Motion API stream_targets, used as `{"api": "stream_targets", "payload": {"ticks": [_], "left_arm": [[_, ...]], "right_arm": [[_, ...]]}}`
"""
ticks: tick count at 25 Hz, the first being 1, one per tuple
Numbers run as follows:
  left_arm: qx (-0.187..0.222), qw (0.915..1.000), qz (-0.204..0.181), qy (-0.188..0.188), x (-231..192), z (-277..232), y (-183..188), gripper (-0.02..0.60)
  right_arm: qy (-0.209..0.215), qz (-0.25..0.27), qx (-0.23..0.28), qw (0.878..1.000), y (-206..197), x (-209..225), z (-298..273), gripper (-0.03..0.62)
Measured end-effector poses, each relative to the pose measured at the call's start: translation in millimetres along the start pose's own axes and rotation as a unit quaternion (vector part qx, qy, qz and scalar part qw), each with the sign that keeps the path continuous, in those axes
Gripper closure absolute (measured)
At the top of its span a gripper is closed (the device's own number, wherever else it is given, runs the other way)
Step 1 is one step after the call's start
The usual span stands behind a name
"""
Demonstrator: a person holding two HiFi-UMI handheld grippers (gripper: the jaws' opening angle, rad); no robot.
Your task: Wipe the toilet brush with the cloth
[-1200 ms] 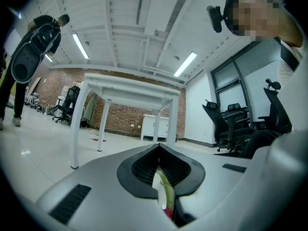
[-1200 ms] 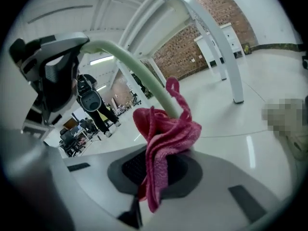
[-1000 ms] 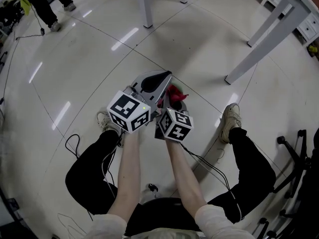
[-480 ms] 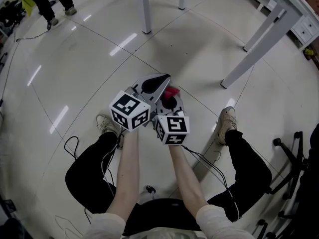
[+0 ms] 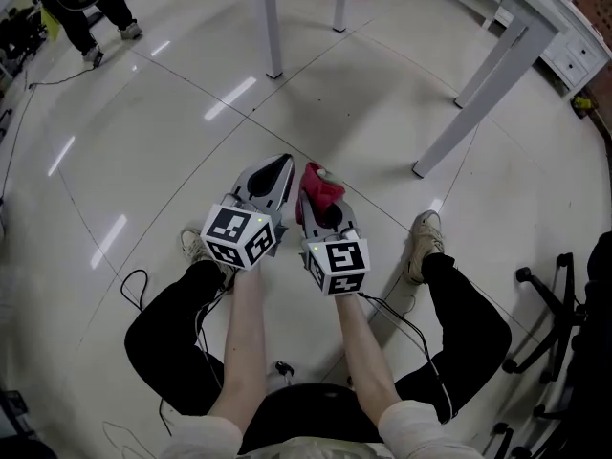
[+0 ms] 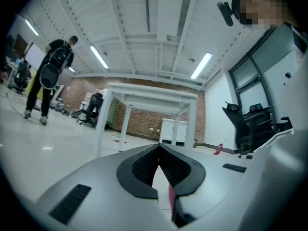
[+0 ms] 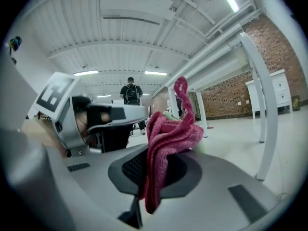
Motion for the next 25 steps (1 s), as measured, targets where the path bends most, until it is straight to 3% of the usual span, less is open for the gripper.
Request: {"api": "stream_targets", "payload": {"ticks": [4, 8, 15, 18, 21, 25], "left_arm": [[-0.001, 0.9979, 0.020, 0.061, 1.8, 39.4, -22.1, 0.577], [-0.017, 0.9972, 0.040, 0.061, 22.0, 56.3, -41.5, 0.577], [0.004, 0.9988, 0.023, 0.044, 43.1, 50.5, -13.1, 0.577], [0.017, 0.9987, 0.006, 0.047, 42.5, 51.1, 8.1, 0.577], [0.032, 0.9978, -0.003, 0.058, 42.1, 54.7, 25.9, 0.577], [0.048, 0.9932, -0.017, 0.105, 42.5, 68.7, 41.2, 0.577]], "right_arm": [[-0.007, -0.014, 0.006, 1.000, 9.4, 11.5, 45.6, 0.562], [0.050, -0.101, 0.028, 0.993, 10.6, 11.5, 78.4, 0.562], [0.105, -0.071, 0.054, 0.990, 46.3, -7.4, 72.1, 0.562], [0.108, -0.043, 0.076, 0.990, 75.7, -17.5, 70.6, 0.562], [0.087, -0.008, 0.096, 0.992, 99.7, -16.7, 76.6, 0.562], [-0.048, 0.021, 0.057, 0.997, 98.1, 11.9, 90.9, 0.562]]}}
Point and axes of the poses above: the fingertips, and each gripper's own axes: z backward along the fingers, x to its right, y out of its top, the point moved 5 cm from there along z, backward along the fingers, and after that the axes turned 9 degrees about x, right-handed, at the moved point
